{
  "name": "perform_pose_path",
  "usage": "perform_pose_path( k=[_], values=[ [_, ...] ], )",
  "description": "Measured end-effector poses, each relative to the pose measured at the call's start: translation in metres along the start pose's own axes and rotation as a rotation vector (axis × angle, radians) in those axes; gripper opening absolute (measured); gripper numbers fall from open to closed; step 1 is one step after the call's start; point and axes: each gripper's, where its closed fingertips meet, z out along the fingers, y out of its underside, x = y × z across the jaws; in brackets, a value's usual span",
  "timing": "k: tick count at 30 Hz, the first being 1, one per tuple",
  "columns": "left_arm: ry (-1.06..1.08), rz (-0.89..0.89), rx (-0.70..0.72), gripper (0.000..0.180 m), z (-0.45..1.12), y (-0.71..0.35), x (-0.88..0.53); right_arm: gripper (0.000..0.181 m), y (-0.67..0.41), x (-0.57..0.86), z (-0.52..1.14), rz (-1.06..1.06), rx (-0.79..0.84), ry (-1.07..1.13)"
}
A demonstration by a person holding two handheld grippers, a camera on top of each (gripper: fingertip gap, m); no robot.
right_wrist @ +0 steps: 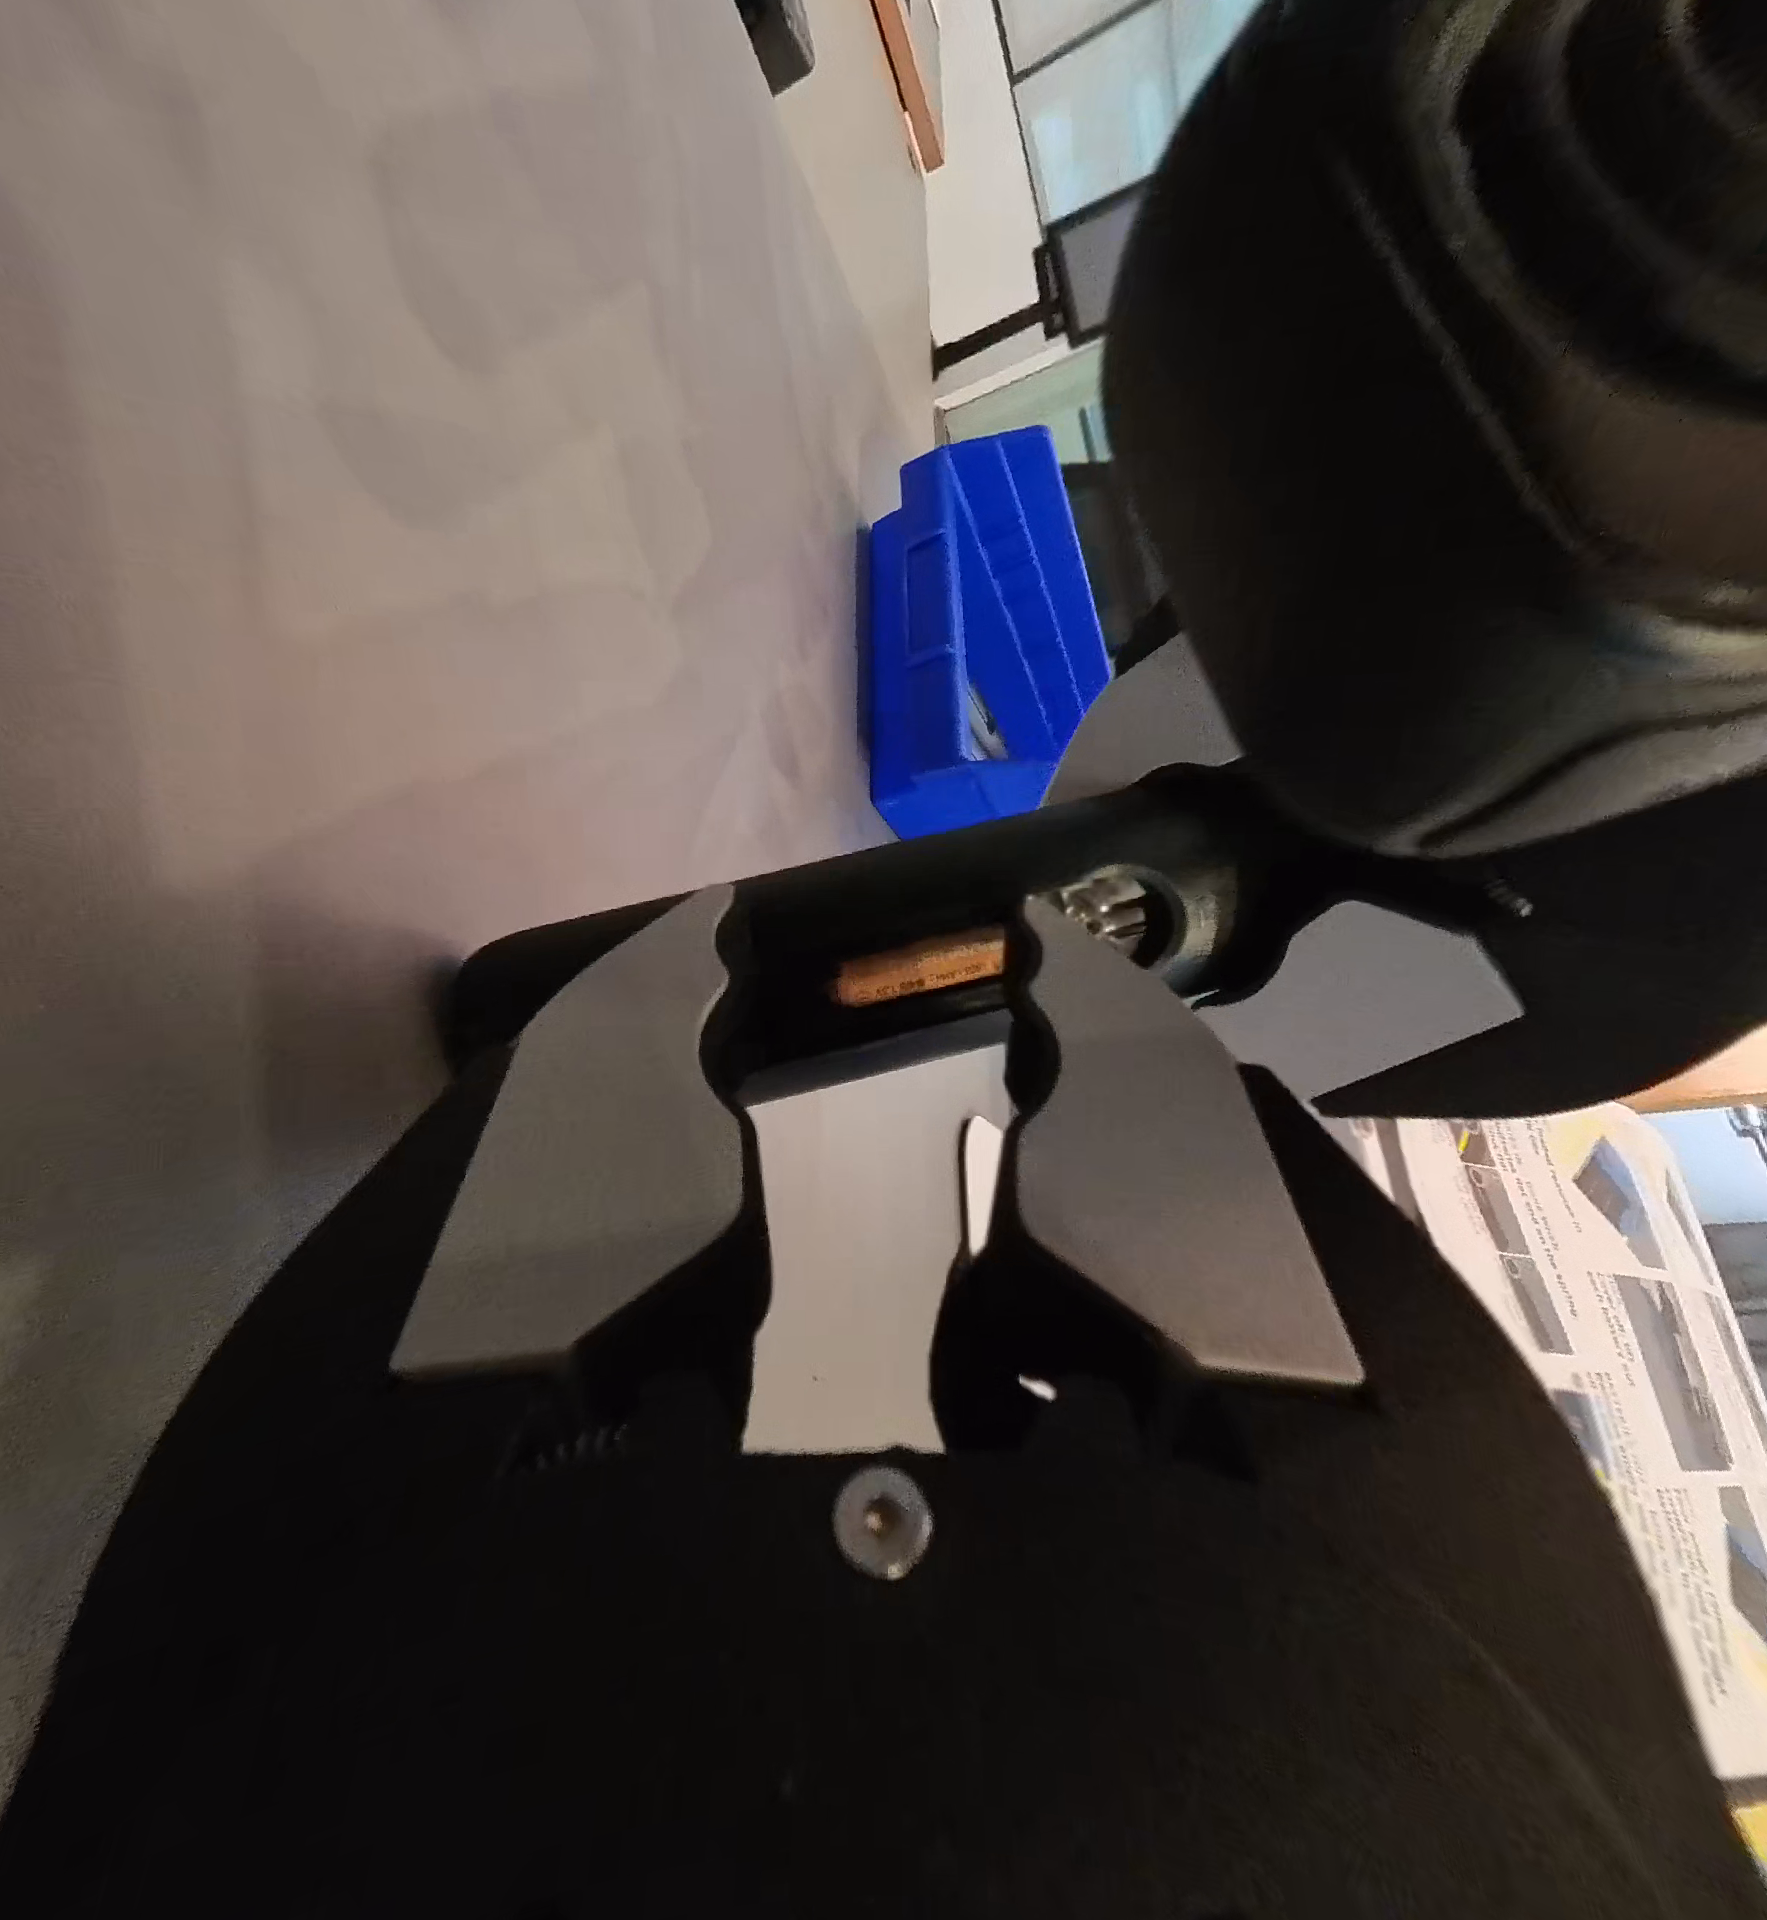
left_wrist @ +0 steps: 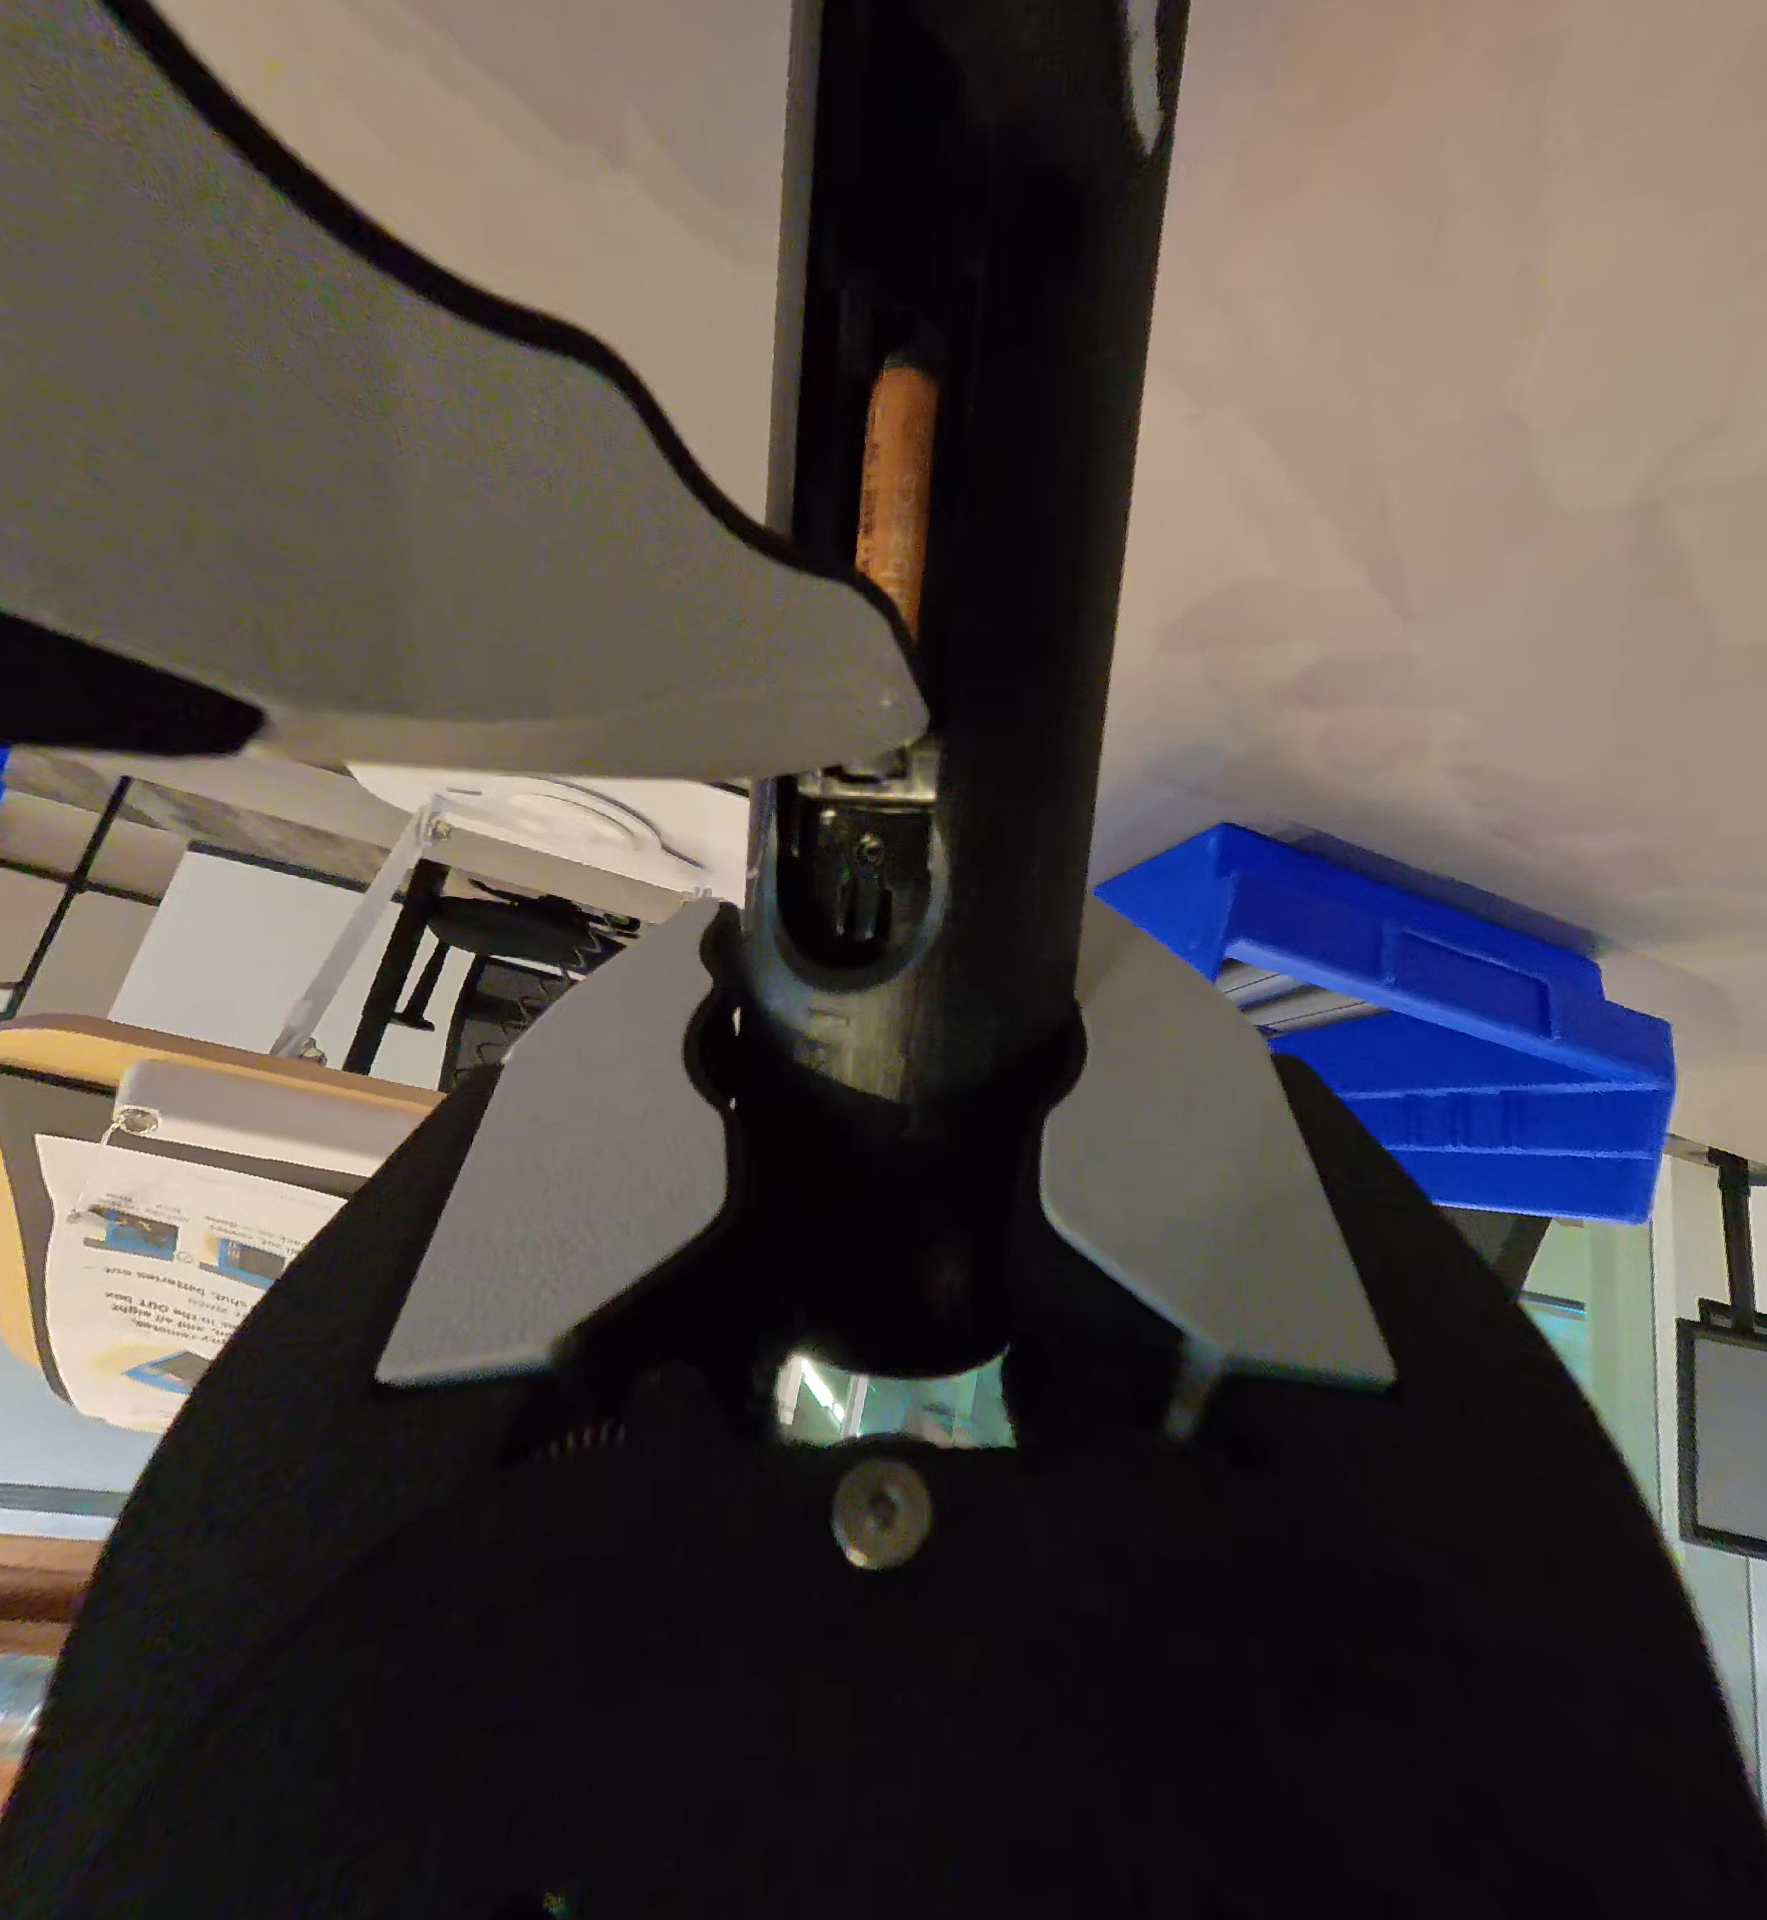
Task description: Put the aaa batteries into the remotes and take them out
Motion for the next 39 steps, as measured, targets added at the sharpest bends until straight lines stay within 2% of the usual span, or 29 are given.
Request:
perform_pose_path(
  k=[5,20,21,22,23,33,37,39],
  values=[
    [0.002,0.0,0.003,0.055,0.001,0.0,0.001,0.058,0.001,0.003,0.001,0.008,-0.001,0.021],
    [0.014,0.014,0.004,0.053,0.002,0.0,-0.001,0.058,0.006,0.001,0.004,0.038,0.01,0.011],
    [0.018,0.022,0.012,0.048,0.0,-0.001,0.0,0.059,0.007,0.002,0.004,0.04,0.013,0.016],
    [0.023,0.032,0.047,0.022,-0.003,-0.007,0.001,0.068,0.015,0.002,0.007,0.054,-0.034,0.008],
    [0.035,0.003,0.095,0.021,-0.008,-0.015,0.001,0.074,0.033,-0.004,0.011,0.086,-0.123,-0.048],
    [-0.013,-0.179,0.173,0.023,0.001,-0.019,-0.003,0.045,0.043,-0.001,0.007,0.241,-0.095,-0.078],
    [-0.064,-0.315,0.2,0.032,0.006,-0.02,0.002,0.029,0.058,0.001,0.005,0.289,-0.146,-0.057],
    [-0.114,-0.408,0.216,0.028,0.003,-0.014,0.002,0.024,0.06,0.011,0.004,0.34,-0.137,-0.02]
  ],
)
